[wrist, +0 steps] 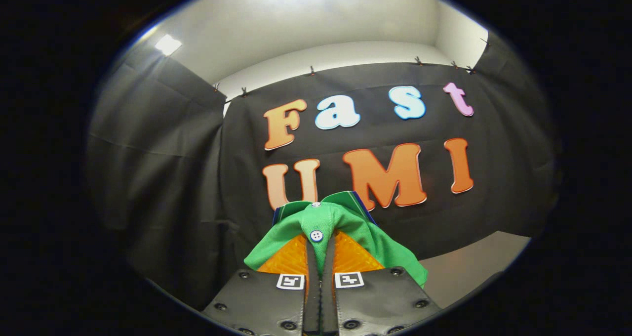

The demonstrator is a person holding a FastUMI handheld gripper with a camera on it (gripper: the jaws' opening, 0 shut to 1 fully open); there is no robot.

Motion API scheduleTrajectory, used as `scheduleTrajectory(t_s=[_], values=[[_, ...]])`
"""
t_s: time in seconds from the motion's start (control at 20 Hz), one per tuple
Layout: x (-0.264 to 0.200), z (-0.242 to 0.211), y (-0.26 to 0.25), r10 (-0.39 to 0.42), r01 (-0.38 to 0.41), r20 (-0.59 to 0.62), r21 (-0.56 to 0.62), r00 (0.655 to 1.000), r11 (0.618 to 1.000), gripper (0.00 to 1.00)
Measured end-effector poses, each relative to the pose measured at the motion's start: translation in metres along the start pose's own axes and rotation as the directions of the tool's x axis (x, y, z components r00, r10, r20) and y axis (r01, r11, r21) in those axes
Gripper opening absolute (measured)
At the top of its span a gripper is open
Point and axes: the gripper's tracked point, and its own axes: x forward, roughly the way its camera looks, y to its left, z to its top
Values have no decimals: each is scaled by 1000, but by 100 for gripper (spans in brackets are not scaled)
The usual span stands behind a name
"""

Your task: Put the clothes into the washing machine and then close the washing machine lid.

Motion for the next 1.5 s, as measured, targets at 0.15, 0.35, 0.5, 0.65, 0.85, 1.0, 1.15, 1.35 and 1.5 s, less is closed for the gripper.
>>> scheduleTrajectory(t_s=[0.15,0.35,0.5,0.65,0.85,1.0,1.15,1.35,1.5], values=[[25,-48,36,53,-51,-65,28,996,998,9],[48,-126,60,73,-73,-151,4,986,997,9],[62,-189,67,72,-58,-232,68,970,996,9],[70,-254,59,44,-24,-330,64,943,998,9],[85,-325,27,-42,61,-451,28,892,998,9],[82,-363,8,-126,162,-526,23,841,987,9],[70,-398,5,-127,173,-587,21,799,985,9],[60,-447,2,-123,179,-695,8,708,984,9],[34,-497,-2,-140,225,-802,-7,581,974,10]])
